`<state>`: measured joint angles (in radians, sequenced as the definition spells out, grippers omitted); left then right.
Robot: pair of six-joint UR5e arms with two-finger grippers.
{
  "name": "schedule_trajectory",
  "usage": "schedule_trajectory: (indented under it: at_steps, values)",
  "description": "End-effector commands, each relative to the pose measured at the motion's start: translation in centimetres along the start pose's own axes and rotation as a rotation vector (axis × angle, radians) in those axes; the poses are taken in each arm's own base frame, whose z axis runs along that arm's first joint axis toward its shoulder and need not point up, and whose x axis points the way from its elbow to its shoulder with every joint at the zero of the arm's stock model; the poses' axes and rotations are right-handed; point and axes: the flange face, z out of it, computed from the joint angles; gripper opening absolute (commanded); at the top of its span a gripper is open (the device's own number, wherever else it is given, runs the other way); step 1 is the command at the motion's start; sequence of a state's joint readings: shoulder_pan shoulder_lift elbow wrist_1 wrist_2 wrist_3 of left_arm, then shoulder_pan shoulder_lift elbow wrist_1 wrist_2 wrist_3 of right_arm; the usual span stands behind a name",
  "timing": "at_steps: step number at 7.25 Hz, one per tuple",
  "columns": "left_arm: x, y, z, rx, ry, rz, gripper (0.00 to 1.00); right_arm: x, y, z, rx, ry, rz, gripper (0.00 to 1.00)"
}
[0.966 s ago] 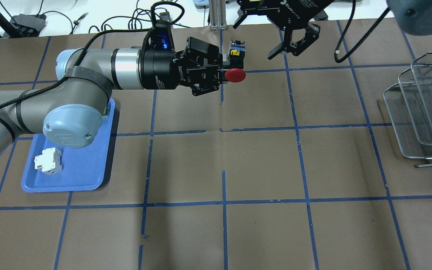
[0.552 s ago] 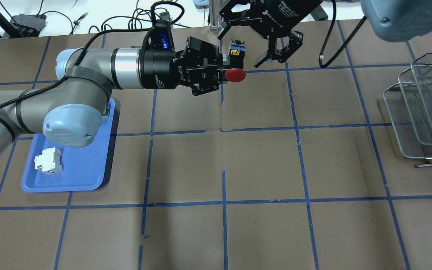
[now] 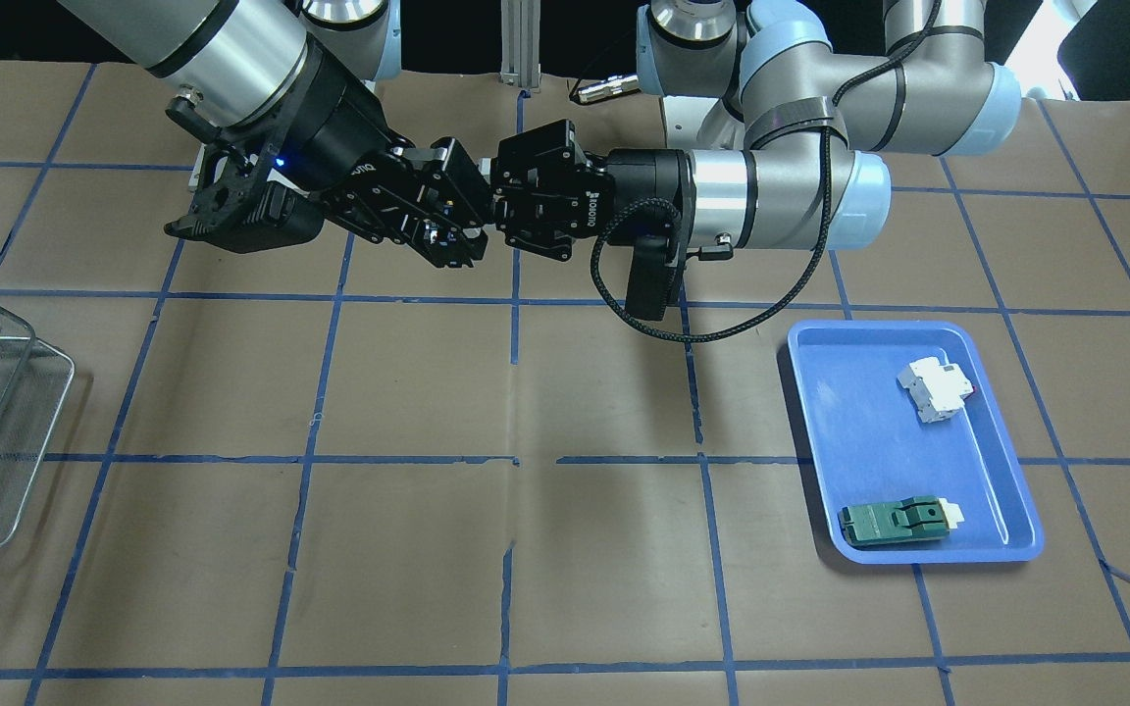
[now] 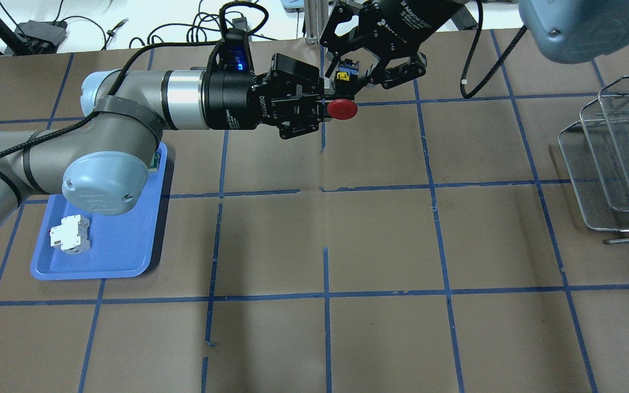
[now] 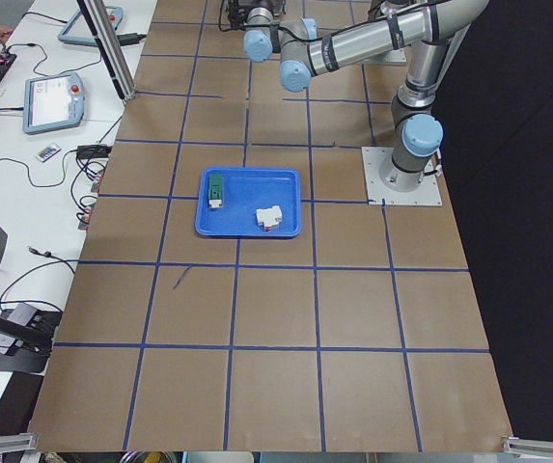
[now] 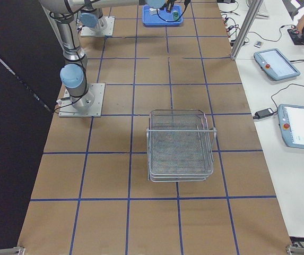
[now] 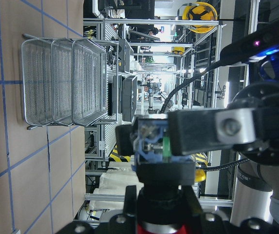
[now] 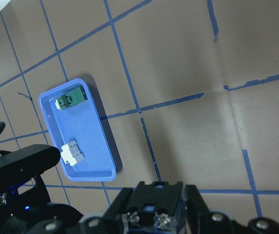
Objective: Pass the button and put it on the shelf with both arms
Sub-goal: 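Hold the button up with the left gripper while the right gripper reaches to grasp it, then open the left gripper and withdraw it while the right gripper takes the button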
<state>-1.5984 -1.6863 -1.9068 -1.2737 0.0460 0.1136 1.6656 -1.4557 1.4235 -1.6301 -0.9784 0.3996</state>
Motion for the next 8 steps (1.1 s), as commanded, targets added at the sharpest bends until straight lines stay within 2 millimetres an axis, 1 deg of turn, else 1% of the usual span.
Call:
schedule_trajectory:
  at_steps: [1,2,4,5,6,7,8]
  values:
    - [-0.1,0.0,0.0,0.000,0.002,-0.011,0.57,0.1,0.0,0.1,-0.004,0.004,-0.007,0.18]
    - [0.0,0.0,-0.1,0.001,0.000,-0.011,1.00,0.1,0.0,0.1,-0.004,0.004,-0.007,0.18]
    - [0.0,0.0,-0.1,0.001,0.000,-0.016,1.00,0.1,-0.1,0.0,-0.002,0.003,-0.011,0.18]
    - [0.2,-0.1,-0.2,0.003,-0.001,-0.012,1.00,0.4,-0.5,-0.2,0.001,0.003,-0.016,0.18]
    - [0.9,-0.4,-1.0,0.017,-0.022,-0.008,1.00,1.3,-1.3,-1.2,0.017,0.002,-0.029,0.18]
    - [-0.1,-1.4,-3.7,0.059,-0.147,-0.021,1.00,2.9,-1.9,-3.2,0.063,0.062,-0.030,0.18]
    - [-0.7,-2.6,-8.8,0.143,-0.270,-0.028,1.00,4.3,-1.4,-5.5,0.133,0.183,-0.121,0.18]
